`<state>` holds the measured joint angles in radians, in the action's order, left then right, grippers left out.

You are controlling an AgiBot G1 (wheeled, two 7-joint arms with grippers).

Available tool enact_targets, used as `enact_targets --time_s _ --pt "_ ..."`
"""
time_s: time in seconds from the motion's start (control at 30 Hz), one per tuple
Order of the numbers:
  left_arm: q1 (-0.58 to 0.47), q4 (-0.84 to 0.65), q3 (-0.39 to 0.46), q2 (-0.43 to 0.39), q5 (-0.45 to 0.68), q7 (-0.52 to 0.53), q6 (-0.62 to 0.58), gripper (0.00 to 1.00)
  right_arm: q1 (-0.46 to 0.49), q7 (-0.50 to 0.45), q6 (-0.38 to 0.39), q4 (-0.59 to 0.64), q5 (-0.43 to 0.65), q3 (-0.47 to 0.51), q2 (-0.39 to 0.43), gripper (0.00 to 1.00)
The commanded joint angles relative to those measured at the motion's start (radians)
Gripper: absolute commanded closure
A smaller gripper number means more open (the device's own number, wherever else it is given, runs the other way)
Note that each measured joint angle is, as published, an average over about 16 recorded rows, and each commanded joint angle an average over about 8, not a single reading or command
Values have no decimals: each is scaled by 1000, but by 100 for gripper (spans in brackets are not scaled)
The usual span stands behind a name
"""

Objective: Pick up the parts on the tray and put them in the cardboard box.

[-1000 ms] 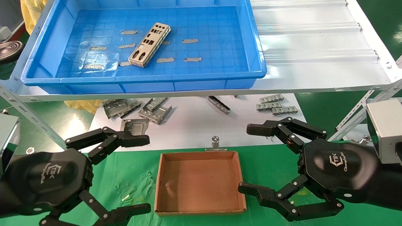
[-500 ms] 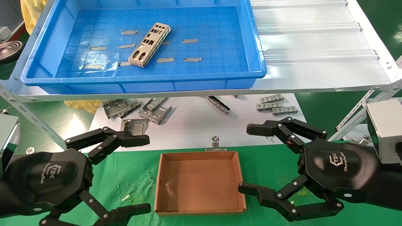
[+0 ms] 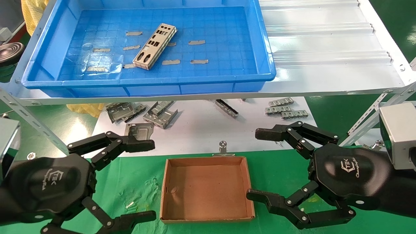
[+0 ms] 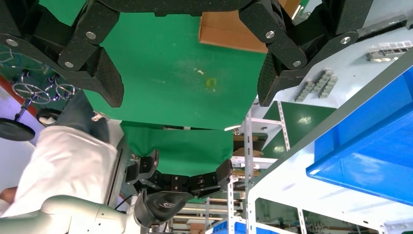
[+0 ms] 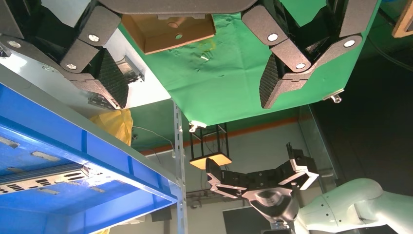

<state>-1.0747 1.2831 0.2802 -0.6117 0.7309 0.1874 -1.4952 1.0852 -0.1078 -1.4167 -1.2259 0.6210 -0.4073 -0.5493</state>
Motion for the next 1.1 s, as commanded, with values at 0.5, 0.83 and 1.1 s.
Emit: enact_targets --time_s 0.5,0.83,1.1 --pt "0 0 0 0 0 0 0 0 0 0 0 0 0 0 0 0" --pt "0 0 0 0 0 0 0 0 0 0 0 0 0 0 0 0" --pt "0 0 0 0 0 0 0 0 0 0 0 0 0 0 0 80"
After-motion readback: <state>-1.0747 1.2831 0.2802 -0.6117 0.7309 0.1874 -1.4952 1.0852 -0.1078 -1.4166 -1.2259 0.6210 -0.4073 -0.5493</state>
